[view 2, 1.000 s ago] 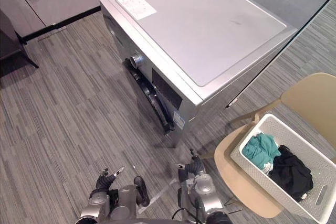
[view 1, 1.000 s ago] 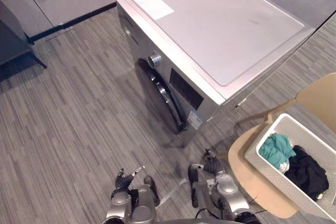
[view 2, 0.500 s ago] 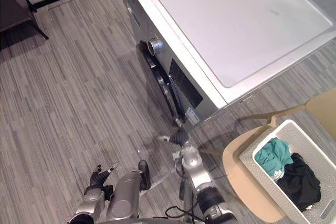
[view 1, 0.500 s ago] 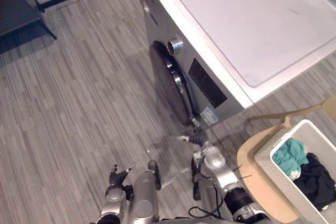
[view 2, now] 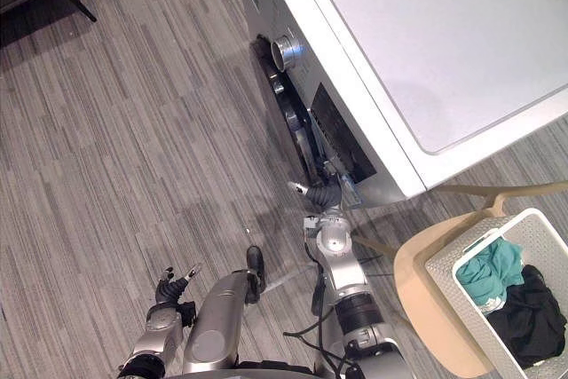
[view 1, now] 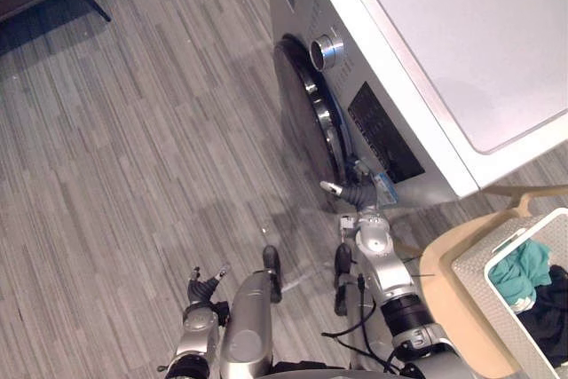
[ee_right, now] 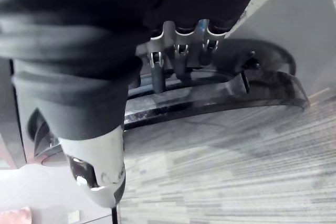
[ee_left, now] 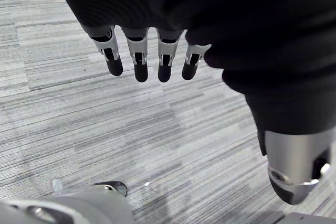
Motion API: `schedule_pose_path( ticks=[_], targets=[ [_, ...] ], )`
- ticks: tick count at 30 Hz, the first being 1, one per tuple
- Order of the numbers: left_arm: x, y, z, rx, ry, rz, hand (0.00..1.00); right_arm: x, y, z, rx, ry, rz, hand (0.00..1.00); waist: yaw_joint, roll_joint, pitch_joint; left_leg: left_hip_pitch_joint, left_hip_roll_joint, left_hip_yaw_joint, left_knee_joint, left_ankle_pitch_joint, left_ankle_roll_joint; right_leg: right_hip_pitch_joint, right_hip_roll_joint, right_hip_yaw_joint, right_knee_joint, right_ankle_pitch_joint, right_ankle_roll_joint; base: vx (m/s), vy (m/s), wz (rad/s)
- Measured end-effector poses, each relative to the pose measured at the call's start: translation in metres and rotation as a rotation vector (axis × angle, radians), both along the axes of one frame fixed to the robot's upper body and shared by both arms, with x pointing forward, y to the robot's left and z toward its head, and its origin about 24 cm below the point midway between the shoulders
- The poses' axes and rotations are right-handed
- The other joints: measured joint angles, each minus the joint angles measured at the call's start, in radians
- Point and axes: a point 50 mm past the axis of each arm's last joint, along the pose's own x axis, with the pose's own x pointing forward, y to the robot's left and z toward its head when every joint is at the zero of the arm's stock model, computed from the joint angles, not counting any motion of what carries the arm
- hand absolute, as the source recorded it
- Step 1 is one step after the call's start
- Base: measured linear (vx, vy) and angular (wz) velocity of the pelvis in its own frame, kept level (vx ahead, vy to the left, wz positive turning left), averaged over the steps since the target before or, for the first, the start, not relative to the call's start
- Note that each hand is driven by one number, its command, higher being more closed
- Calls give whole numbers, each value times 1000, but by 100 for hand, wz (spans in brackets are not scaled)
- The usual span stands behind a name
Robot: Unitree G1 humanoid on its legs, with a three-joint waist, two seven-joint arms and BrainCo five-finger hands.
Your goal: Pick up the laundry basket with both hands and put the clothes into the washing machine.
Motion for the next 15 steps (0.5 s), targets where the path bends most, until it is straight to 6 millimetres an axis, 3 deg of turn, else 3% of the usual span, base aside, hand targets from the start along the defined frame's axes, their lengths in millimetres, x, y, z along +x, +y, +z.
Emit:
schedule_pose_path(
  ticks=[3,10,15],
  targets=[
    [7,-6,4,-40,-36,17,0,20,-4,23,58,-41,8,0,14,5,13,-25,-25,-44,-41,41,2,-19,-19,-44,11,-7,-4,-13,-29,48],
    [10,-7,5,-77,-54,50,0,23,-9,38,133,-98,-26,0,22,0,18,-58,-52,-109,-137,98,-21,-78,-41,-100,44,-25,-20,-39,-52,27],
    [11,-8,7,-112,-69,85,0,30,7,53,225,-111,-57,0,35,3,19,-65,-36,-166,-243,106,-44,-90,-37,-206,43,-36,-42,-101,-123,33]
  ],
)
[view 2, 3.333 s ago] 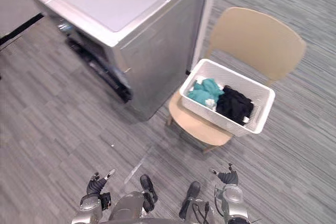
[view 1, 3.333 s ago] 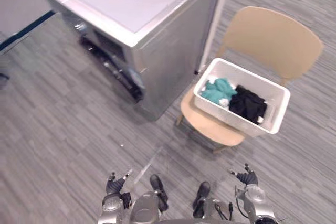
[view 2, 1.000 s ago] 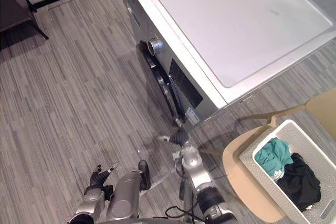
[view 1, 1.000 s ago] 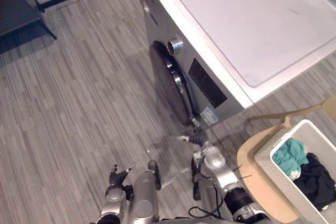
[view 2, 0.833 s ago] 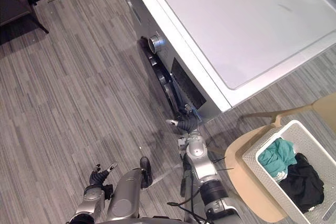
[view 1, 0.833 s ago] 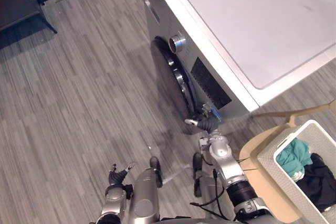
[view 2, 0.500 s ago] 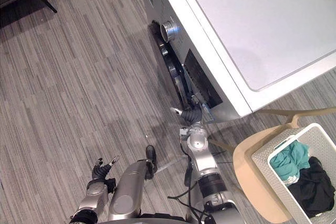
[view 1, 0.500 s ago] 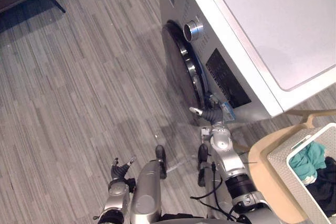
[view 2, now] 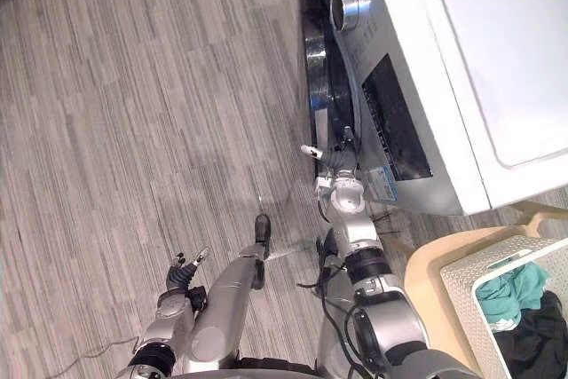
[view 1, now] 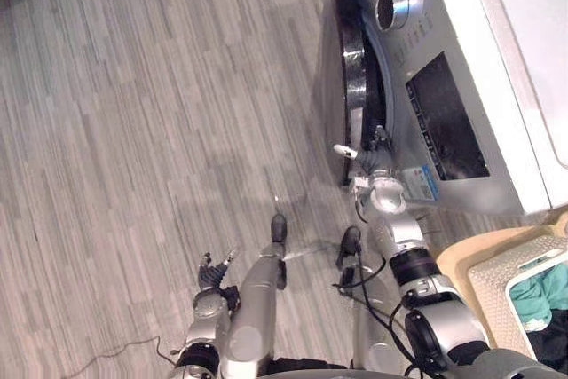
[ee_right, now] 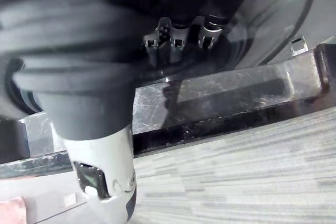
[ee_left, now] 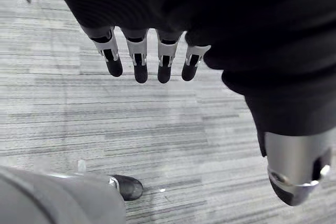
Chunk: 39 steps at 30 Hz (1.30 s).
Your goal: Pick up the laundry basket with both hands and put the clothes into the washing machine.
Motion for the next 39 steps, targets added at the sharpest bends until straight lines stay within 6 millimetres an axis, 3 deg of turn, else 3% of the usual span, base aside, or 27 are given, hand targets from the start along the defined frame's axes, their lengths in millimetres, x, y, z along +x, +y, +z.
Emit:
schedule_pose_path(
  ticks=[2,3,4,6,7,9,10,12,15,18,20,24,26,27,28,30,32,34,36,39],
  targets=[
    [3,0,3,-1,-18,1,0,1,7,5,24,-10,-4,0,0,-7,-1,11,-10,-1,-48,-13,-21,-2,-11,-41,-42,6,-6,-86,-81,46],
    [6,-4,5,-12,-29,1,0,1,10,10,35,-25,-4,0,7,-6,0,-18,-17,-1,33,-14,-15,-16,-22,-62,-39,15,-17,-88,-71,3],
    [5,-9,4,-31,-31,7,0,2,18,15,35,-36,25,0,42,24,0,-19,-4,-10,100,-18,-22,-37,-11,-84,5,14,-17,-106,-74,-25],
    [15,-17,12,-45,-78,-7,0,7,30,33,32,-83,66,0,60,51,6,-30,2,-48,65,9,-30,-62,-14,-101,31,7,-10,-116,-105,17],
    [23,-20,20,-39,-134,-23,0,15,45,68,15,-180,132,0,82,58,7,-20,-5,-42,-21,5,-47,-74,-23,-131,-15,13,-28,-118,-123,82],
    [28,-22,23,-42,-141,-29,0,19,58,108,-19,-300,203,0,95,67,11,-46,-8,-40,26,8,-37,-89,-32,-152,-11,14,-30,-71,-119,60],
    [25,-21,21,-40,-133,-25,0,18,73,145,-46,-400,253,0,117,95,17,-17,5,-46,24,33,-30,-100,-30,-174,40,3,-47,-61,-149,53],
    [25,-19,21,-35,-134,-23,0,13,81,186,-83,-544,303,0,126,97,18,-25,11,-58,0,95,-33,-121,-55,-197,114,-27,-86,-38,-137,62],
    [25,-28,20,-37,-129,-66,0,8,85,212,-99,-626,342,0,140,97,17,-22,8,-89,-27,136,-52,-128,-66,-202,154,-44,-107,17,-114,44],
    [27,-36,21,-34,-130,-115,0,11,80,209,-100,-616,352,0,136,96,17,-22,5,-88,-27,137,-52,-133,-64,-179,157,-46,-105,15,-63,5],
    [30,-41,23,-31,-139,-141,0,15,66,203,-110,-596,323,0,131,95,17,-18,2,-75,-26,136,-52,-138,-61,-161,151,-39,-102,-9,-17,-21],
    [41,-43,29,-5,-158,-186,0,26,26,158,-155,-485,241,0,99,89,14,-14,5,-47,-26,135,-49,-129,-23,-122,82,14,-96,-27,10,-34],
    [52,-38,38,24,-190,-204,0,26,2,112,-204,-365,210,0,55,85,17,-7,16,-31,-24,129,-41,-99,10,-101,5,60,-84,-33,14,-37],
    [56,-36,41,33,-201,-207,0,25,-2,99,-220,-334,218,0,44,80,17,-3,19,-27,-24,128,-39,-92,17,-95,-11,69,-83,-39,14,-44],
    [67,-32,52,69,-239,-230,0,18,-8,63,-284,-244,256,0,18,57,15,7,26,-4,-21,119,-29,-75,35,-74,-57,90,-77,-34,8,-37],
    [81,-32,65,100,-281,-260,0,8,-12,42,-325,-205,289,0,3,48,16,10,30,5,-18,116,-29,-67,45,-63,-82,103,-73,-35,1,-32],
    [111,-34,102,159,-399,-310,0,-12,-10,3,-379,-129,367,0,-16,25,16,8,35,26,-15,113,-29,-64,61,-32,-128,134,-70,-40,-2,-33],
    [130,-32,126,194,-472,-319,0,-24,-7,-20,-394,-70,395,0,-36,11,16,7,37,41,-16,113,-28,-63,71,-17,-152,152,-70,-25,-6,-29],
    [151,-15,164,286,-564,-290,0,-41,4,-48,-384,1,423,0,-78,-20,16,5,39,76,-14,109,-24,-65,78,21,-194,185,-63,-11,10,-42],
    [167,13,203,394,-631,-225,0,-58,5,-78,-354,99,390,0,-118,-57,15,1,42,128,7,87,-18,-64,89,74,-246,225,-48,7,10,-49]
  ],
)
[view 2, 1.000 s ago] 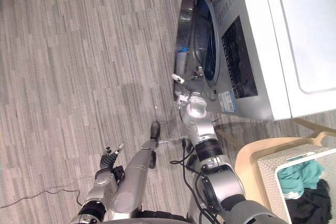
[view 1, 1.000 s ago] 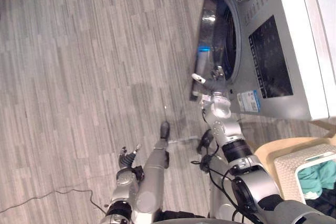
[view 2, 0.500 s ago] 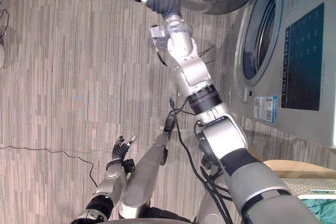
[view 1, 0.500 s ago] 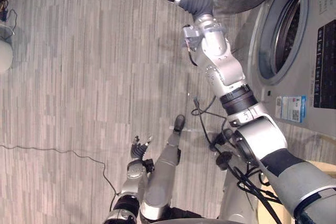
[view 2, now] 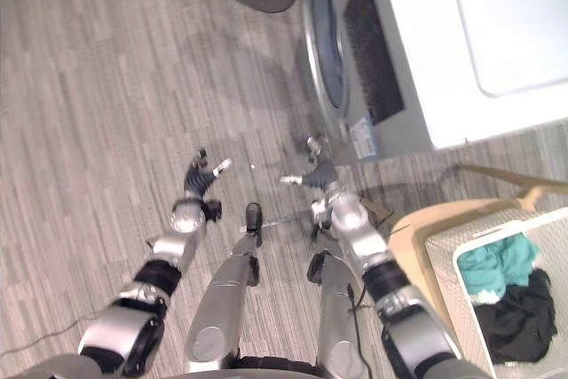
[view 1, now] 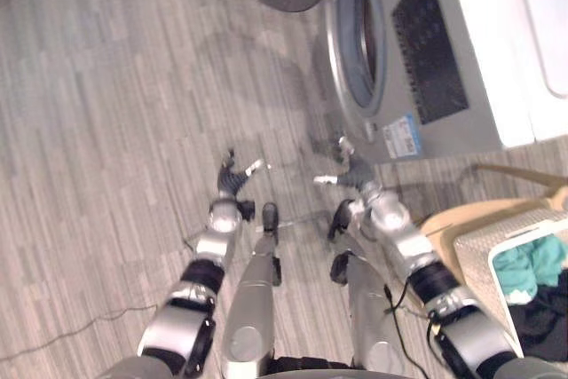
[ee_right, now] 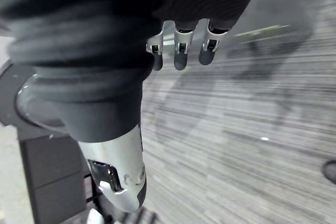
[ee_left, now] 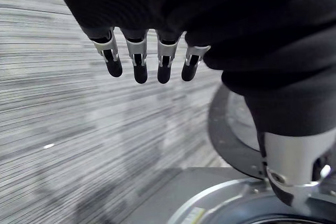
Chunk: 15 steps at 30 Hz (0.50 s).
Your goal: Pick up the laundry basket with both hands and put the clothes into the washing machine.
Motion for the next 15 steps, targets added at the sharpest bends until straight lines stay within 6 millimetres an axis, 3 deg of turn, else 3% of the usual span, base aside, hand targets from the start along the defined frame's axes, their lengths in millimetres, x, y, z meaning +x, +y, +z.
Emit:
schedule_pose_path(
  ticks=[3,7,8,9,11,15],
  targets=[
    [9,22,27,35,-49,65,0,-14,-14,-24,-30,74,-91,0,-29,-13,2,-23,9,25,62,-41,5,-1,6,30,-20,19,0,30,26,-33],
    [12,49,61,112,-106,129,0,-29,-34,-37,-58,103,-198,0,-48,-25,3,-57,29,49,130,-83,2,-15,18,55,-24,24,2,43,3,-25],
    [15,55,80,134,-151,144,0,-34,-44,-34,-52,83,-251,0,-48,-26,3,-85,40,54,154,-97,2,-37,22,61,-23,26,5,30,-5,-14],
    [15,56,85,137,-161,146,0,-35,-45,-33,-49,75,-260,0,-48,-26,3,-92,45,55,160,-99,2,-42,23,62,-22,26,6,34,-11,-17],
    [17,62,113,157,-230,162,0,-39,-56,-20,-24,11,-324,0,-50,-30,5,-151,63,62,213,-124,4,-79,32,67,-21,31,9,36,-8,-17],
    [17,63,136,139,-288,171,0,-38,-67,10,17,-127,-403,0,-49,-47,15,-223,86,64,277,-153,7,-132,43,67,-4,41,-4,40,4,-11]
  ],
)
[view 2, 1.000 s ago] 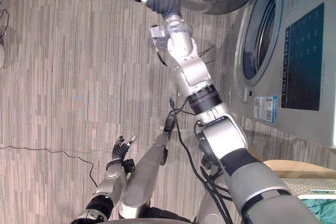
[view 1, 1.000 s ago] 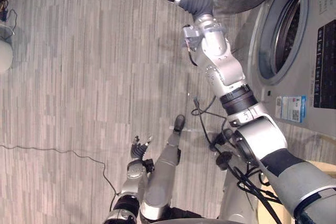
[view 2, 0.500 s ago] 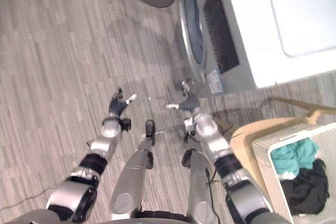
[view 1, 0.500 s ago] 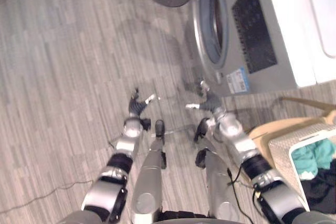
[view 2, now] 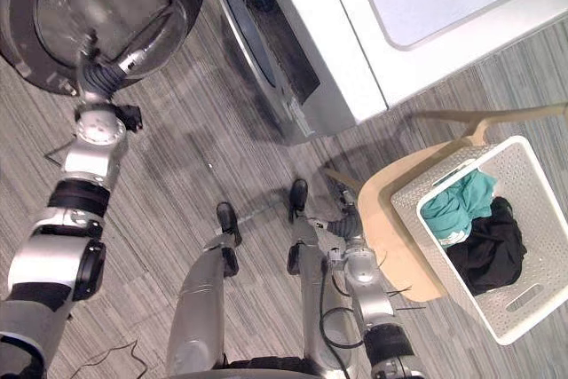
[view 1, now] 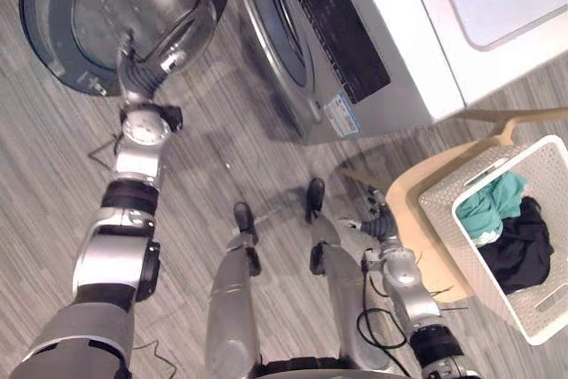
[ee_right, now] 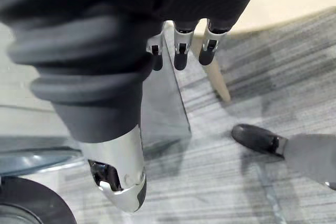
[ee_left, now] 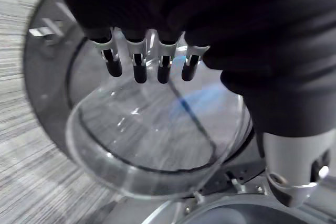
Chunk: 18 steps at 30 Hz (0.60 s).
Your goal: Pick up the laundry basket with both hands and put the clothes into the washing machine.
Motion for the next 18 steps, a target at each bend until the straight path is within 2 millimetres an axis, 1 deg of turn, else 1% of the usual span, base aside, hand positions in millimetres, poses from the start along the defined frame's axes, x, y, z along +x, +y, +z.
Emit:
schedule_pose_path(
  ticks=[2,3,5,6,10,12,13,15,16,17,18],
  targets=[
    [0,-8,6,-2,-36,-27,0,0,-9,26,12,-129,-60,0,7,-6,7,-59,12,-1,35,-16,4,-47,5,1,12,0,0,-1,-1,-8],
    [0,-6,6,-12,-37,-19,0,0,-9,32,16,-161,-68,0,6,-9,11,-71,14,-3,44,-19,4,-56,6,0,15,-1,2,-17,-4,-8],
    [-3,5,9,-56,-43,18,0,-2,-7,47,27,-232,-79,0,3,-24,22,-100,20,1,63,-30,6,-82,7,4,22,-3,5,-10,-7,-10],
    [-4,9,8,-77,-40,31,0,-2,-9,49,28,-247,-93,0,3,-27,28,-107,23,3,72,-32,7,-86,8,5,23,-2,5,2,-8,-8],
    [-6,18,8,-128,-52,60,0,-4,-13,52,40,-267,-124,0,4,-26,29,-108,29,8,91,-45,9,-94,9,13,45,-2,2,36,-4,-10],
    [-8,21,6,-155,-60,81,0,-9,-14,63,43,-320,-129,0,6,-25,30,-91,27,18,93,-47,9,-93,6,27,72,-16,1,49,-4,-6],
    [-9,21,3,-155,-55,81,0,-9,-14,65,43,-331,-127,0,6,-24,31,-84,27,19,93,-48,10,-93,4,27,86,-24,1,41,-8,2],
    [-11,17,-10,-153,-37,69,0,-12,-13,69,43,-352,-123,0,11,-23,31,-59,24,22,91,-48,9,-89,-2,29,127,-50,-4,34,-19,7],
    [-13,12,-27,-158,-9,55,0,-13,-13,69,42,-356,-121,0,17,-21,32,-29,23,23,90,-51,8,-76,-5,28,160,-72,-8,36,-34,5],
    [-14,9,-36,-158,7,48,0,-13,-13,69,42,-354,-121,0,19,-20,32,-13,22,24,90,-54,6,-69,-7,29,173,-82,-6,43,-36,4],
    [-18,4,-53,-165,40,34,0,-14,-14,68,41,-350,-121,0,24,-17,33,18,22,27,89,-59,5,-47,-8,30,194,-97,-10,39,-28,-1]
  ],
)
